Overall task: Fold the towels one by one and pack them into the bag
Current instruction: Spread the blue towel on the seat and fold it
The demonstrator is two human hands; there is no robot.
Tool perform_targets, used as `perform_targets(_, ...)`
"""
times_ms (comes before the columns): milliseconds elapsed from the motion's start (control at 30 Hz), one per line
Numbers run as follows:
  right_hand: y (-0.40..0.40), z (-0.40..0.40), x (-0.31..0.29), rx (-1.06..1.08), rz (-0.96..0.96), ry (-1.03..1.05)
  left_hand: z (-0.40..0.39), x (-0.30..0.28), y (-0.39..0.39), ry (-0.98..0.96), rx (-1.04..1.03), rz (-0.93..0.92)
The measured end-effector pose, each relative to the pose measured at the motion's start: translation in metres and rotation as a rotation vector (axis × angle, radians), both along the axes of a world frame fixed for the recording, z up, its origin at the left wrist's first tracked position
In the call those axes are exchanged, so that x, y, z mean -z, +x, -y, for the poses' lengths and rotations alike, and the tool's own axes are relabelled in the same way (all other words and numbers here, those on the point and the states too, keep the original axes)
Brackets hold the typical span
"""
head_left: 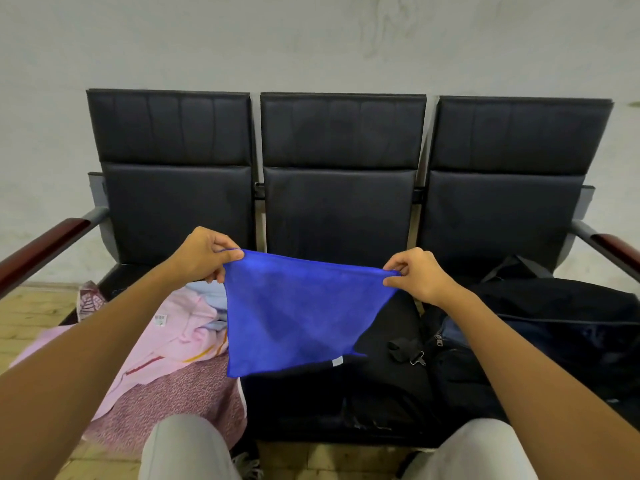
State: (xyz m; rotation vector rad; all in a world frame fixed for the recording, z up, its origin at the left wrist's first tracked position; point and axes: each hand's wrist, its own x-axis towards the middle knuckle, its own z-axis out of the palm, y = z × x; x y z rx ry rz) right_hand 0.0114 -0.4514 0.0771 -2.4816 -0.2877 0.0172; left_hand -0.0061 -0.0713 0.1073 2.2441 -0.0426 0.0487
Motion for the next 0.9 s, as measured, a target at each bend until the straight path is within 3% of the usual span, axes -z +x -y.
perform_targets(167, 0.004, 0.007, -0.004, -0.003, -0.044, -0.014, -0.012, -0.003, 0.003, 0.151, 0.167, -0.243)
perform_targets(233, 0.007, 0.009, -0.008, 0.014, -0.068, 0.011, -0.013, -0.003, 0.007, 0.12, 0.173, -0.351)
perform_targets(333, 0.017, 0.006, -0.009, 0.071, -0.139, 0.233, -0.006, 0.004, 0.018, -0.019, 0.125, -0.405)
perform_targets(400, 0.028, 0.003, -0.006, 0.124, -0.141, 0.339, -0.002, 0.014, 0.032, -0.083, 0.09, -0.332)
perform_targets(500, 0.052, -0.001, 0.003, 0.197, 0.029, 0.273, 0.006, 0.029, 0.051, -0.114, 0.053, -0.121)
perform_targets(667, 0.073, -0.001, 0.002, 0.193, 0.291, 0.493, 0.017, 0.042, 0.073, -0.127, 0.003, 0.234)
perform_targets(767, 0.072, 0.002, 0.008, 0.155, 0.357, 0.561, 0.019, 0.053, 0.073, -0.117, -0.001, 0.318)
perform_targets(900, 0.064, 0.013, 0.047, 0.11, 0.265, 0.465, 0.02, 0.09, 0.065, -0.132, -0.014, 0.32)
